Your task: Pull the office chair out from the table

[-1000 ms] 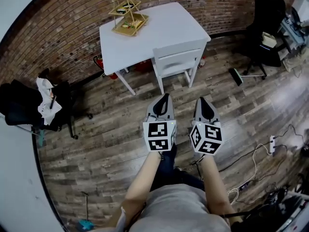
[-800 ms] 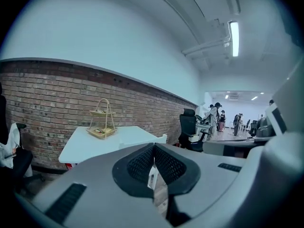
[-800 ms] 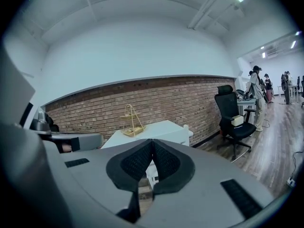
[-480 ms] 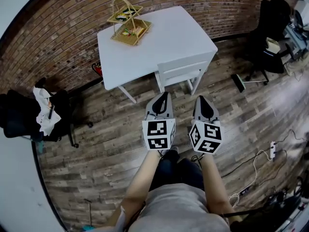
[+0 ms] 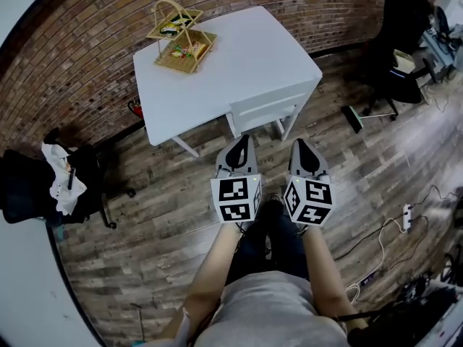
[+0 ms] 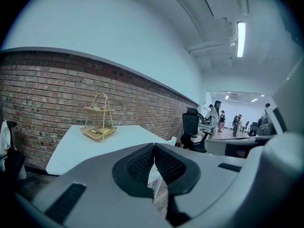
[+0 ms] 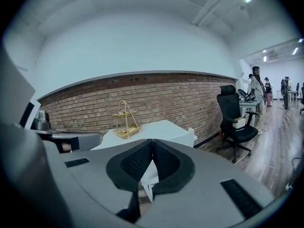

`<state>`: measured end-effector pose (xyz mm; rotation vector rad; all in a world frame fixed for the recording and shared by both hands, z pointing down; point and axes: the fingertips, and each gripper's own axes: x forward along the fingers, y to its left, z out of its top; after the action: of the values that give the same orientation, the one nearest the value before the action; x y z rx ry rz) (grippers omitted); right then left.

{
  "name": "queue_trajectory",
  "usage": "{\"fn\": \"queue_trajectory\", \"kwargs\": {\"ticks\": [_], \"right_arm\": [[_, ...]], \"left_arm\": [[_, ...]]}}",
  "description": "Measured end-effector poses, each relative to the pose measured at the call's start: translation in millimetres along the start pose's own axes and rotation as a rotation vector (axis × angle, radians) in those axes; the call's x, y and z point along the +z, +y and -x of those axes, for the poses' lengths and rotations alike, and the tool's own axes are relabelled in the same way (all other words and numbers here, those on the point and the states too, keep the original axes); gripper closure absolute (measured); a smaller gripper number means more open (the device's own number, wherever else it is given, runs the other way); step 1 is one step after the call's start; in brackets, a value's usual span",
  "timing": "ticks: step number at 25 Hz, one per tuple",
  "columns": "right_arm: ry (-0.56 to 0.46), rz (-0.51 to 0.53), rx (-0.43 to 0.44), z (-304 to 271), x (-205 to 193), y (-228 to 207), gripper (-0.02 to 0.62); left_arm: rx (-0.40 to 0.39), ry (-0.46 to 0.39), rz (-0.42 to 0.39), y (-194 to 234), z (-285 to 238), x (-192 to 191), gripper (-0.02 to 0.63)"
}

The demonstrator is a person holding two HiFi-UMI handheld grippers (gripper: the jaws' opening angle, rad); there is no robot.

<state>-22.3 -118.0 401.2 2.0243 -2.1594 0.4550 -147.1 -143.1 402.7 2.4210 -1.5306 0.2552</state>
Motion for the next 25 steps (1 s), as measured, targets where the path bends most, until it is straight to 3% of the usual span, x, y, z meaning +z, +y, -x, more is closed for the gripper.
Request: {"fn": "queue_trajectory", "kwargs": {"ticks": [14, 25], "right_arm": [[0.015, 0.001, 0.028, -82.0, 21.9, -28.2, 0.581], [0.05, 0.024, 0.111, -158.4, 45.4, -71.7, 0.581]], "left_arm": [[0.025, 0.025, -0.007, 13.6, -79.0, 15.1, 0.594], [0.08, 0.058, -0.006, 6.1, -158.4, 30.5, 0.594]]}}
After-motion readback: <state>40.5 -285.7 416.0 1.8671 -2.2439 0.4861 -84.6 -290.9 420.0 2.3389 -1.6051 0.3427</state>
